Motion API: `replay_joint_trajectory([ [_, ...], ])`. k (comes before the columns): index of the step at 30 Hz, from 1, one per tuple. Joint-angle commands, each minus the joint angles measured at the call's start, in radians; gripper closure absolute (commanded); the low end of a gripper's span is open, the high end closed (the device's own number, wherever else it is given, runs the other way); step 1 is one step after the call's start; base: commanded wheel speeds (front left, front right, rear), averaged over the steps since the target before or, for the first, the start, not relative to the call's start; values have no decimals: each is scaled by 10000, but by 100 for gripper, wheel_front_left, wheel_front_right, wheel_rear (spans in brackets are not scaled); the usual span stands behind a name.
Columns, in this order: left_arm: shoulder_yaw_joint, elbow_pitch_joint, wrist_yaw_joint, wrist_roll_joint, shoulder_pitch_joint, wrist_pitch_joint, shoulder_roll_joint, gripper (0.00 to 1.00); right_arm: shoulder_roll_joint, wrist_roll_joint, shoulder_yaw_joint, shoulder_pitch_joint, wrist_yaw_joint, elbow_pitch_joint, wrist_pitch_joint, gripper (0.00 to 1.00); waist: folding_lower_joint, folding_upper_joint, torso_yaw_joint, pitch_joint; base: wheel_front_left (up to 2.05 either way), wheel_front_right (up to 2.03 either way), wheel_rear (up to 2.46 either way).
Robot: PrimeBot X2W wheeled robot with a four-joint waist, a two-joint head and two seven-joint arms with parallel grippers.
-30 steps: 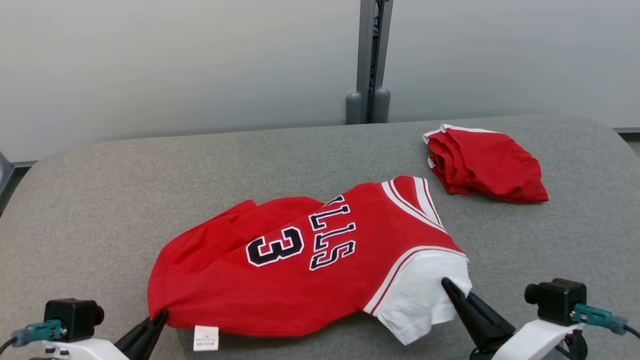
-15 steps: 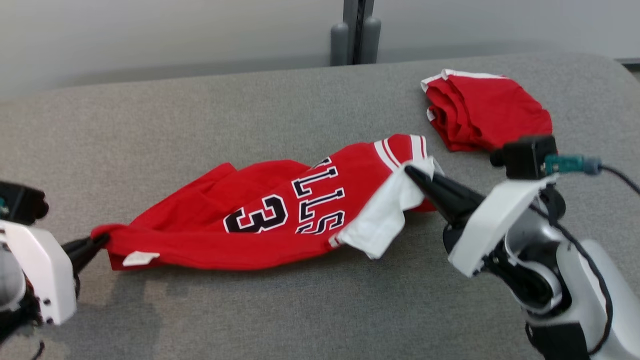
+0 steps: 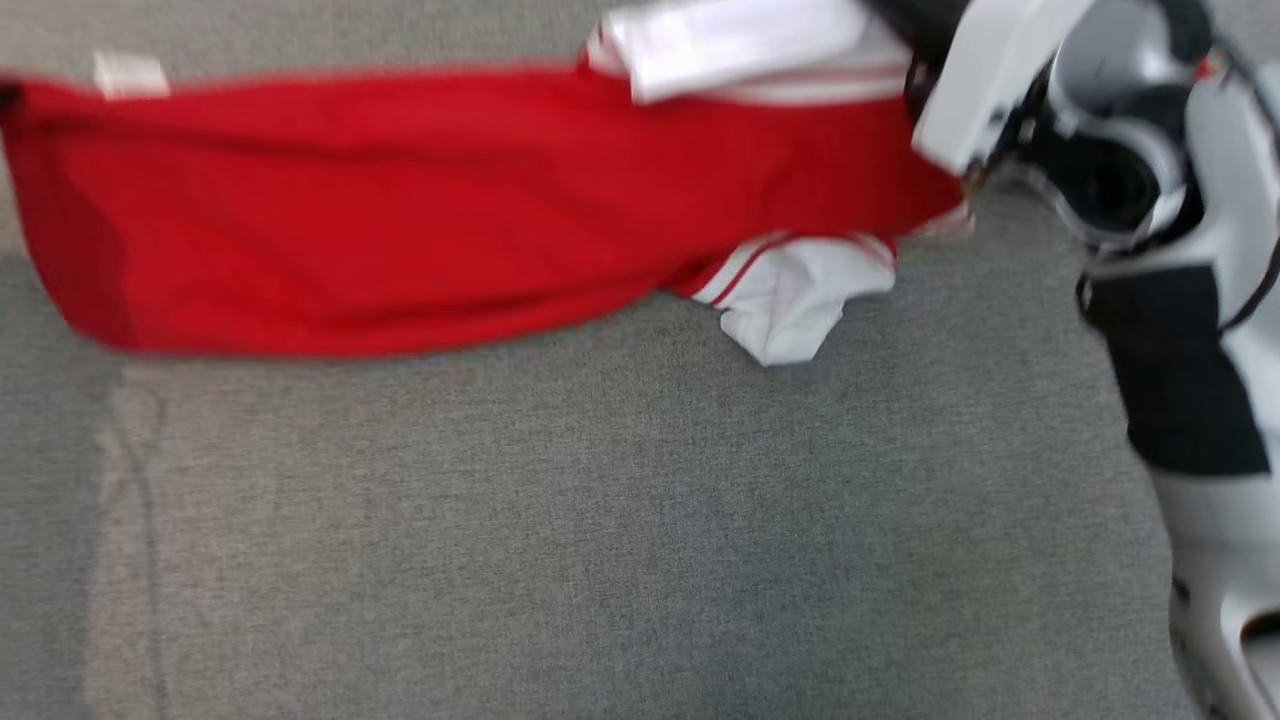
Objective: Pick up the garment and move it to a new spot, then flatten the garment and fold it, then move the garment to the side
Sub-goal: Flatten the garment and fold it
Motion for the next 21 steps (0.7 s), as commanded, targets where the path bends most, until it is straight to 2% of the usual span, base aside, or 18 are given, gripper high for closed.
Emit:
replay_joint_trajectory([
  [1,59,210,-40,235,-479,-200,-73,100,83,-82,-134,-444,22,219,-130,100,0,0,-72,456,0,0,0],
  [7,116,1510,-186,1500,-3227,-2135,-1036,100,308,-739,-414,-3029,22,1255,-1437,100,0,0,78,1104,0,0,0],
  [11,-341,2067,-186,2142,-4600,-3441,-1566,100,334,-1249,-546,-4529,22,1846,-2470,100,0,0,257,1409,0,0,0],
  [17,-1048,2665,-194,2306,-6067,-5283,-1933,100,341,-2092,-767,-6149,20,2624,-4404,100,0,0,403,1497,0,0,0],
  [21,-1573,2864,-196,2147,-6698,-6436,-1894,100,335,-2632,-896,-6762,20,3083,-5828,100,0,0,390,1475,0,0,0],
])
